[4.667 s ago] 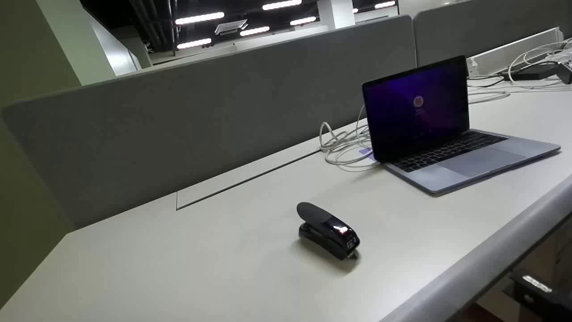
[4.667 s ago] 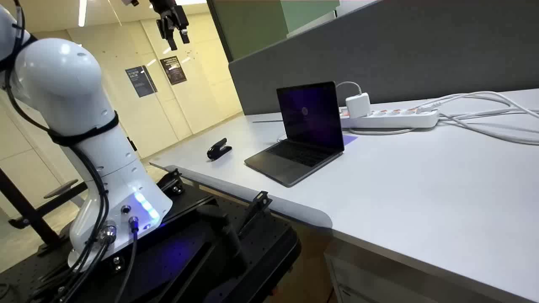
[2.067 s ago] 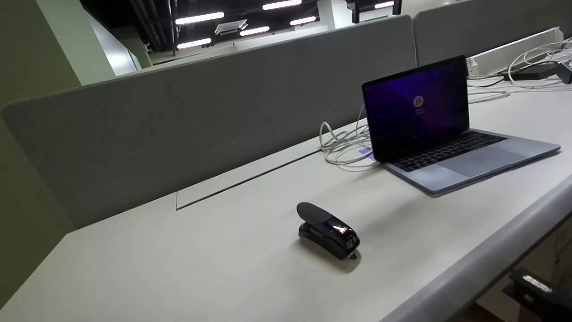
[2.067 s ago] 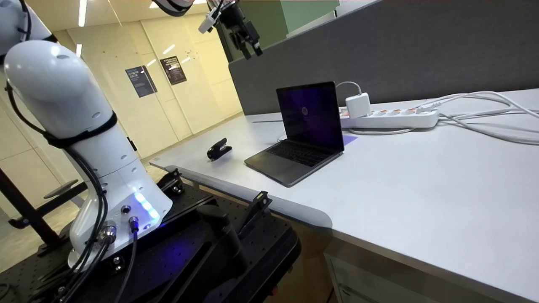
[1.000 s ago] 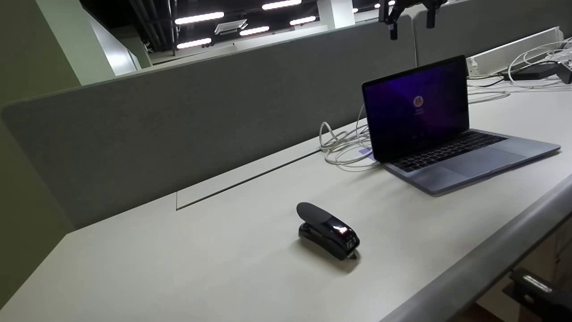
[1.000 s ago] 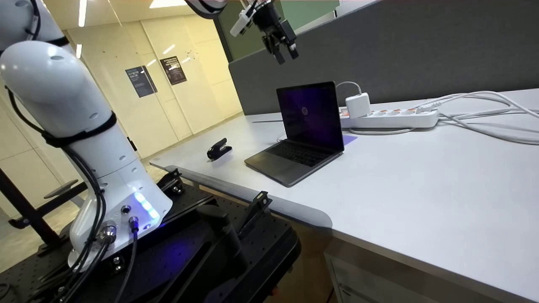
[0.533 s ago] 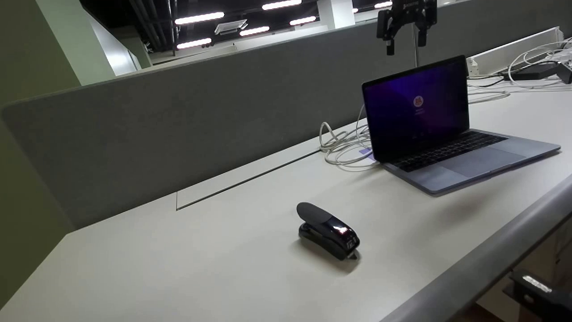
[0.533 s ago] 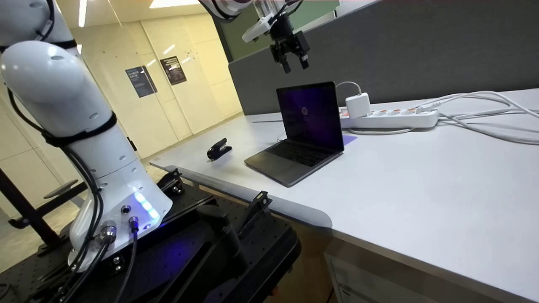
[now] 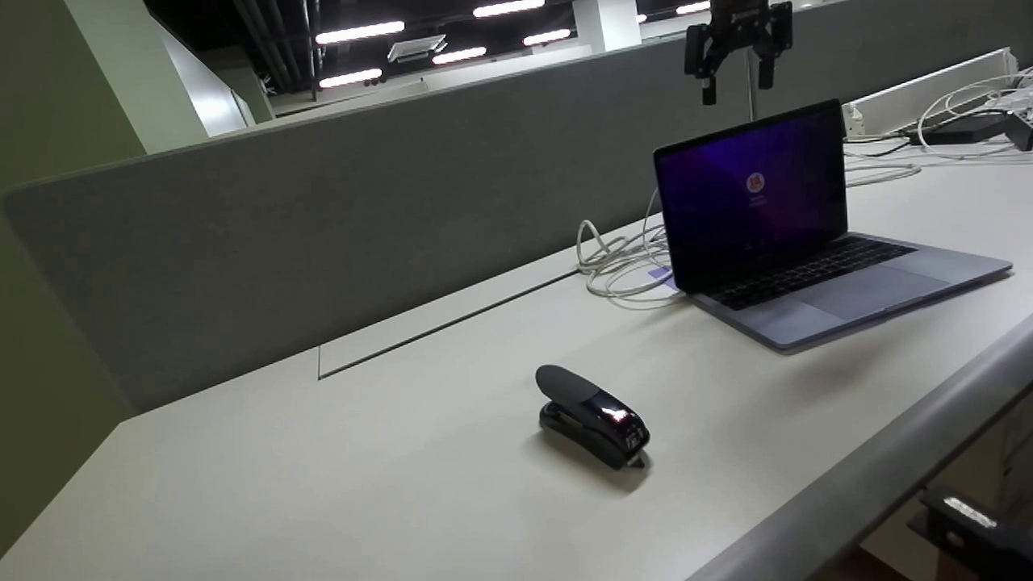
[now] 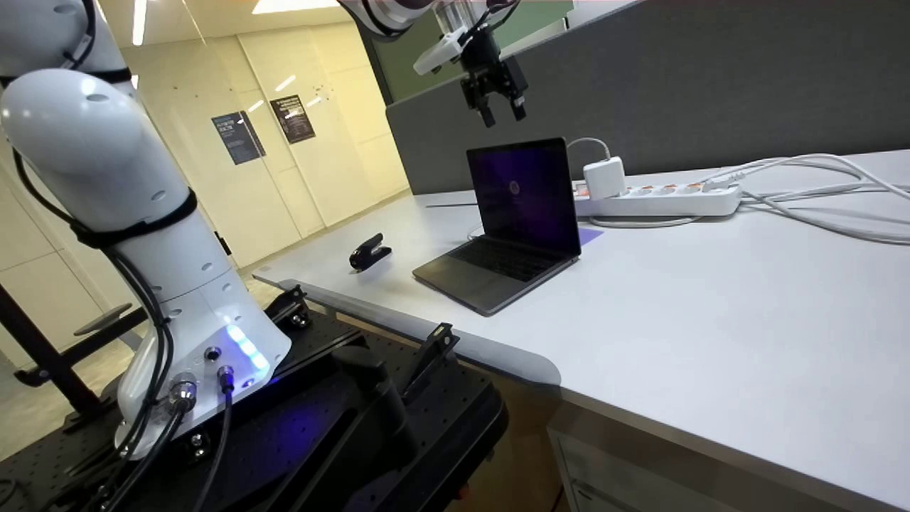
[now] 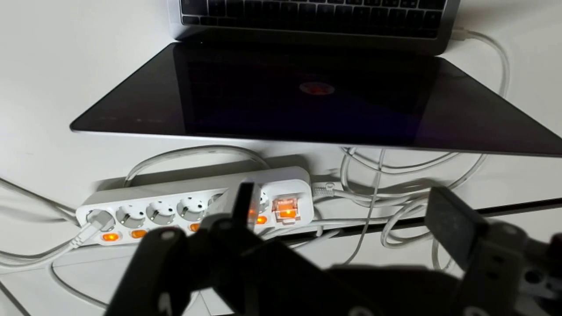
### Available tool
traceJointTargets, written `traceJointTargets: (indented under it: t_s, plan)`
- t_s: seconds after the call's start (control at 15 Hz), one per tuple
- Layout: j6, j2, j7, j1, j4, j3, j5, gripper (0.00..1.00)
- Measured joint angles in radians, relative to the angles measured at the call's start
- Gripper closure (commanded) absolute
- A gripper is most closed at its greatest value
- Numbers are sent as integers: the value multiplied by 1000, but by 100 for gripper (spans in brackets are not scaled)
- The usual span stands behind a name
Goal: Close the laptop
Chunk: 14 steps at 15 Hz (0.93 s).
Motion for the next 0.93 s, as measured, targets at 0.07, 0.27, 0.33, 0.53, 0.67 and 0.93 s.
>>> traceJointTargets:
  t_s: [0.07, 0.27, 0.33, 0.53, 0.67, 0.93]
  plan:
    - [1, 10, 0, 0, 2, -6, 0, 0]
    - [7, 44, 1, -1, 8, -23, -3, 0]
    - [12, 56, 1, -1, 11, -27, -5, 0]
    - [34, 95, -3, -1, 24, -35, -13, 0]
    - [44, 113, -7, -1, 37, -34, -13, 0]
    - [42, 139, -9, -1, 51, -34, -13, 0]
